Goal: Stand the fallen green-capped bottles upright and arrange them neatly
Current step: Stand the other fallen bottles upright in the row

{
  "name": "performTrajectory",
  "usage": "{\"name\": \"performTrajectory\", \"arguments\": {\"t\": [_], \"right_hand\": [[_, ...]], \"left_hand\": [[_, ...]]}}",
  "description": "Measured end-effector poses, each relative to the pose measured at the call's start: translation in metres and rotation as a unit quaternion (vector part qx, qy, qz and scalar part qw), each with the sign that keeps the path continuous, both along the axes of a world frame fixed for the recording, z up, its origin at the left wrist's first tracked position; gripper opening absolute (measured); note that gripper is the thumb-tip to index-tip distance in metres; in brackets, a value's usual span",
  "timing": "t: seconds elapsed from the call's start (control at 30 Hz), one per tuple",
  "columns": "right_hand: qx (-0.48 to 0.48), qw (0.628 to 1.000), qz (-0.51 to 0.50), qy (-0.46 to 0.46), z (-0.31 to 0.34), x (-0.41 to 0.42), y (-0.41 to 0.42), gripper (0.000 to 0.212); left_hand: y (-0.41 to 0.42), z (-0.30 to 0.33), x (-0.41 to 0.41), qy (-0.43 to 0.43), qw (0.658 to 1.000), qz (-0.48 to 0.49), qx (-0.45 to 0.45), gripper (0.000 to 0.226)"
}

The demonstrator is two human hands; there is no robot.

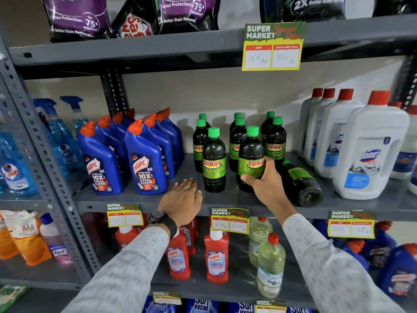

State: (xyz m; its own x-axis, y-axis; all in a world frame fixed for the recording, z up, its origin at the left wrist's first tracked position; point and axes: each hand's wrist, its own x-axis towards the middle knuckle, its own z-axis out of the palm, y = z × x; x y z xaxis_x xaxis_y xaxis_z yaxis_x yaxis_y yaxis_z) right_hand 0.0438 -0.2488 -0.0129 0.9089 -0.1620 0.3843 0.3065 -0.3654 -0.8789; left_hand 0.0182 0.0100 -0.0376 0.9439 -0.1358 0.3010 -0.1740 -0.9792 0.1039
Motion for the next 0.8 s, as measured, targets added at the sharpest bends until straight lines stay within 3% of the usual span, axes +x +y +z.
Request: {"name": "performTrajectory", "arguments": {"t": [0.4,0.47,0.57,0.6,0.67,0.73,0.8], "right_hand": [[-0.031,0.997,-0.049,-0.041,0.009,-0.014,0.0,0.091],[-0.065,0.99,-0.087,-0.09,0.019,-0.023,-0.007,0.084],[-0.189,0.957,-0.165,-0.144,0.044,-0.028,-0.033,0.055],[-0.241,0.946,-0.178,-0.124,0.054,-0.027,-0.044,0.047],[-0.311,0.933,-0.18,0.0,0.071,-0.025,-0.065,0.042],[-0.345,0.911,-0.162,0.161,0.078,-0.025,-0.08,0.053],[-0.351,0.891,-0.131,0.258,0.078,-0.024,-0.092,0.069]], "left_hand": [[0.002,-0.001,0.001,0.001,1.0,-0.008,0.003,0.06],[0.003,-0.001,0.001,0.006,1.0,-0.007,0.004,0.061],[0.003,-0.001,0.002,0.009,1.0,-0.007,0.011,0.061],[0.003,-0.001,0.001,0.008,1.0,-0.006,0.011,0.061],[0.003,-0.001,0.001,0.007,1.0,-0.007,0.01,0.061],[0.003,-0.001,0.001,0.007,1.0,-0.009,0.008,0.061],[0.004,-0.001,0.001,0.006,1.0,-0.01,0.005,0.061]]}}
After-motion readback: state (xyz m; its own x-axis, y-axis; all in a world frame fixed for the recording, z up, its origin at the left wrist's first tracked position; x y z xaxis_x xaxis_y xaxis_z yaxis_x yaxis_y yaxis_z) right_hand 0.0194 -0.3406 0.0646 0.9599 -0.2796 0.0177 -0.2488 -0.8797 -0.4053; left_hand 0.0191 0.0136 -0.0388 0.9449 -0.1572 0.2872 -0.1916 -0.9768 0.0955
